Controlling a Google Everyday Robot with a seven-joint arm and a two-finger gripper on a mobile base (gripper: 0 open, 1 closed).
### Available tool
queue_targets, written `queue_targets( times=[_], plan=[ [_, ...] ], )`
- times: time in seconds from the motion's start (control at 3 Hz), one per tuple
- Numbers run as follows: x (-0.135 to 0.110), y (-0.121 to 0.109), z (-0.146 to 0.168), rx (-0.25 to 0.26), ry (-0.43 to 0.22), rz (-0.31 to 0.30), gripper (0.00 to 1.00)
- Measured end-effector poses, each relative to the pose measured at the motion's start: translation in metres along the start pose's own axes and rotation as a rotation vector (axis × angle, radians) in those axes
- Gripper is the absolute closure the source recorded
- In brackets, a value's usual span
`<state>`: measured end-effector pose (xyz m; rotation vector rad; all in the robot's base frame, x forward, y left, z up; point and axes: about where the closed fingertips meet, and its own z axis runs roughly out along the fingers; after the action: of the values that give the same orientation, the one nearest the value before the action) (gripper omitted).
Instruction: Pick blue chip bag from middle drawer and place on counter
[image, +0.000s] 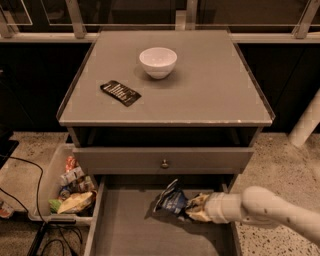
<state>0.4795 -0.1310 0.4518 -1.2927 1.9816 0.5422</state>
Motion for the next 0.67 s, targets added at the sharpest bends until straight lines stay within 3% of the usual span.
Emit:
queue_targets(
  times=[0.33,0.67],
  plan=[
    [0.006,0.0166,-0.017,-0.052,-0.002,0.01,1.0],
    [0.006,0.0166,-0.017,-0.052,-0.002,0.01,1.0]
  ],
)
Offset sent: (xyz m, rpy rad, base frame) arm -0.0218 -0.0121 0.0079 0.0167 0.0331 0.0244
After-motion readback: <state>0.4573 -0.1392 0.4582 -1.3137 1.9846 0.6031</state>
